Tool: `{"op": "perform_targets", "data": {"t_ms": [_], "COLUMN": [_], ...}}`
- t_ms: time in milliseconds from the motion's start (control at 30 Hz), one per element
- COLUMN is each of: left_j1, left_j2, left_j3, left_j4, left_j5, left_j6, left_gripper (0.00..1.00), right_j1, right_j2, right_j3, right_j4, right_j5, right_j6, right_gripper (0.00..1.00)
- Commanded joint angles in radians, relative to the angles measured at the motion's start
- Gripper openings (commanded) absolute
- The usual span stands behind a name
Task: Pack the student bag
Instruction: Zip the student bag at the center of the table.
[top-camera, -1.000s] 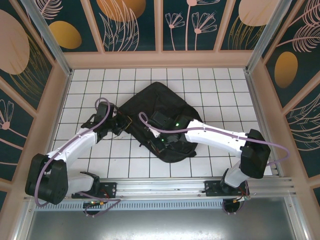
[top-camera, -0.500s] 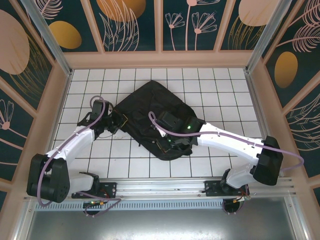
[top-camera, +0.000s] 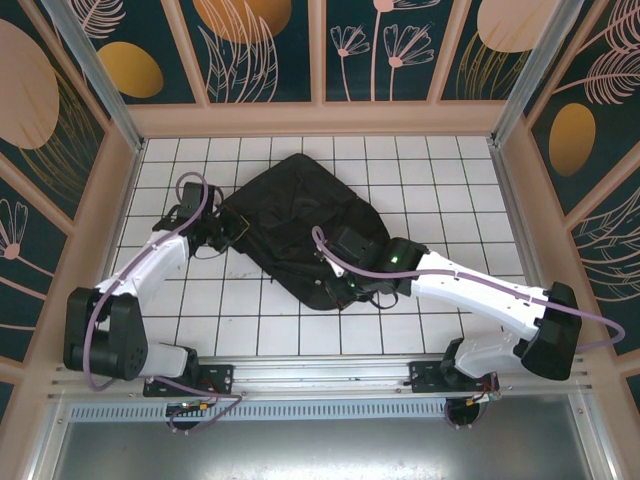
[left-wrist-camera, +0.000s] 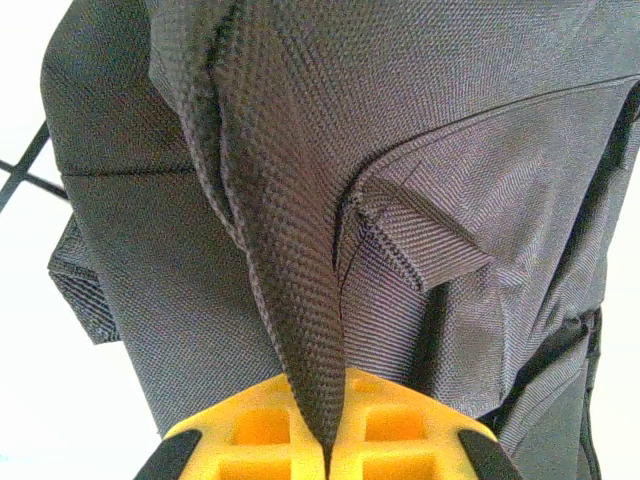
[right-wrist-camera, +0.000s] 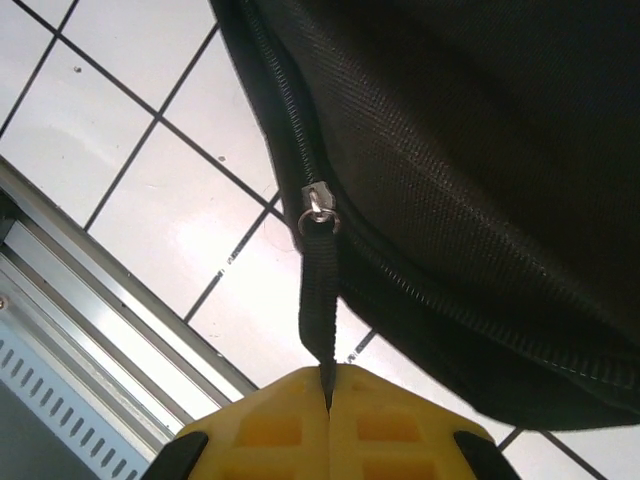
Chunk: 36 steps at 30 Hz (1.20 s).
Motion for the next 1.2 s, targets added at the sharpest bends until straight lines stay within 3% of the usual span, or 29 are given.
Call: {"op": "perform_targets", "data": {"t_ms": [0, 167, 233, 333, 467, 667, 833, 1167], "left_j1": [0.017, 0.017, 0.017, 0.017, 0.017, 0.003, -0.039, -0.068], "left_j2": [0.066, 0.146, 0.116, 0.039, -0.049, -0.239, -0.308, -0.296], "left_j3": [0.11, 0.24, 0.261, 0.267, 0.211, -0.032, -0.101, -0.199], "left_j4": [0.06, 0.027, -0.013, -0.114, -0.219, -0.134, -0.144, -0.052], "left_j5": [-0.032, -0.013, -0.056, -0.152, -0.161, -0.014, -0.011, 0.031], "left_j6": [0.064, 0.104, 0.105, 0.097, 0.06, -0.078, -0.116, -0.172], "left_gripper": [0.0, 0.46, 0.58, 0.69, 0.66, 0.46, 0.42, 0.29], "right_j1": [0.009, 0.011, 0.01, 0.006, -0.003, -0.017, -0.014, 0.007], "right_j2": [-0.005, 0.113, 0.181, 0.288, 0.385, 0.455, 0.449, 0.411], "right_j3": [0.015, 0.127, 0.206, 0.348, 0.479, 0.548, 0.497, 0.4], "right_j4": [-0.003, 0.125, 0.144, 0.139, 0.152, 0.19, 0.236, 0.288], "right_j5": [-0.029, -0.097, -0.089, -0.065, -0.073, -0.121, -0.158, -0.157], "right_j6": [-0.002, 0.015, 0.023, 0.03, 0.036, 0.045, 0.065, 0.095], "right_gripper": [0.0, 0.0, 0.0, 0.0, 0.0, 0.0, 0.0, 0.0]}}
